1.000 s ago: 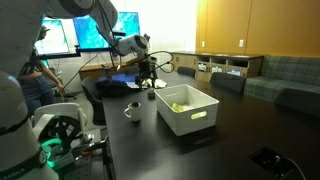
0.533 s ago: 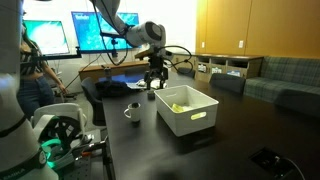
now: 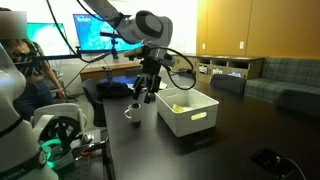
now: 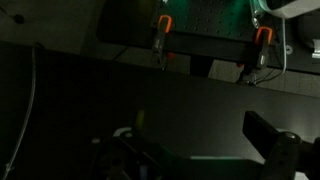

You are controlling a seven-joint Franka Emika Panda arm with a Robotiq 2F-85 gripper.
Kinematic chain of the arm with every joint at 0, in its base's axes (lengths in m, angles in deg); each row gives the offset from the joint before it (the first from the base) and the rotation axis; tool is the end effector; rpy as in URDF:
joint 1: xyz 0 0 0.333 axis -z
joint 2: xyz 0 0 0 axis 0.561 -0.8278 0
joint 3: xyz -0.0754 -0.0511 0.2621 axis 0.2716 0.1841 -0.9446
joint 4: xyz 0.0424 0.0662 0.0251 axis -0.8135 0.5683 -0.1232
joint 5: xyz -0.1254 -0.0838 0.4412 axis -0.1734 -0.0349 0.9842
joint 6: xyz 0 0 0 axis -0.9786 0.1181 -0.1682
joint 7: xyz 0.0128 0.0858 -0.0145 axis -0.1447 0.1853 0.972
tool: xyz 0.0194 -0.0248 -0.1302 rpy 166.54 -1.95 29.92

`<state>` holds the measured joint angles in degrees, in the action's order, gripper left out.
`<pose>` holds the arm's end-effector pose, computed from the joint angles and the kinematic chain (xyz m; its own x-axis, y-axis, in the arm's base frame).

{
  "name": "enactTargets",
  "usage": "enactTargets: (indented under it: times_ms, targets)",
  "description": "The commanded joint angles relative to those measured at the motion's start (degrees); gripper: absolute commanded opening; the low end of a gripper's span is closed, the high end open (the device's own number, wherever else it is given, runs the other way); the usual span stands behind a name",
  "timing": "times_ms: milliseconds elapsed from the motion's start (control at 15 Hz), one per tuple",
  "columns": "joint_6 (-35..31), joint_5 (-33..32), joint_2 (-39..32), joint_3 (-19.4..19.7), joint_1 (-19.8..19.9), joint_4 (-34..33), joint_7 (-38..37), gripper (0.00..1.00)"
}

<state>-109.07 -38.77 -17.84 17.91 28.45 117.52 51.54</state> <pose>0.4993 0.0626 0.2459 0.8504 0.1486 -0.5047 0.2627 -0.9510 0.1628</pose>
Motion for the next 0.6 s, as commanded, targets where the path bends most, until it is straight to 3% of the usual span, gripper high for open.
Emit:
enactTargets:
  times_ms: [0,133,200,333,533]
  targets:
    - [-3.47,-0.31,12.57,2.64,3.16,13.94,3.58,1.00]
    - [-5.35,-1.46,17.81,4.70,5.08,20.22,4.56,1.00]
    - [-2.08,-0.43,9.95,2.98,3.77,12.57,2.54,1.00]
    - [-3.63,-0.96,14.09,4.54,5.23,17.32,3.75,1.00]
    - [-4.26,-0.99,16.49,4.63,5.35,19.32,3.97,1.00]
